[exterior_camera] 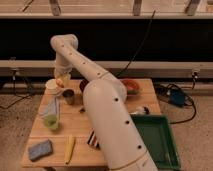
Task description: Place apple in paper cup
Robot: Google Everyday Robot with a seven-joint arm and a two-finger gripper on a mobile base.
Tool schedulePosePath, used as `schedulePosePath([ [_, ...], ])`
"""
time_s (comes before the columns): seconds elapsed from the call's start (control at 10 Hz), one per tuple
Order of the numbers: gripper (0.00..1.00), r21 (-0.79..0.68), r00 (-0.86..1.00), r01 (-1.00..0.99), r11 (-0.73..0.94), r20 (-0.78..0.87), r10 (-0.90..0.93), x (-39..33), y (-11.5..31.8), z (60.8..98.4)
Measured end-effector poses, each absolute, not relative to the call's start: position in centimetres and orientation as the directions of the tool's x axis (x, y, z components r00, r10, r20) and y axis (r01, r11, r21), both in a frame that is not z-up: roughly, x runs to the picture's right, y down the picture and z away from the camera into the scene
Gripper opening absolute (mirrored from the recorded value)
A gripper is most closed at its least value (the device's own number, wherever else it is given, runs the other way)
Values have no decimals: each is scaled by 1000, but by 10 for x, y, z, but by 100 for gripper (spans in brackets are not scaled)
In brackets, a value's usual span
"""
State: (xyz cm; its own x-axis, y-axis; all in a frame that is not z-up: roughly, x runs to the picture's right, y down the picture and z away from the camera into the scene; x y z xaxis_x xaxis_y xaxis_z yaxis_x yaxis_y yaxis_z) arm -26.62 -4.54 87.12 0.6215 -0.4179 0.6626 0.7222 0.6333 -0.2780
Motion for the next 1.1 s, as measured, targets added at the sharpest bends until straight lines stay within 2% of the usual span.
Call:
schedulePosePath([
  [0.6,0,-188,621,681,708,662,-421,-305,-62,880],
  [0.7,4,-179,620,678,713,661,-423,-310,-63,881],
  [1.0,32,-143,609,679,720,657,-444,-327,-67,882],
  [1.1,45,-129,599,685,717,660,-453,-337,-66,882],
])
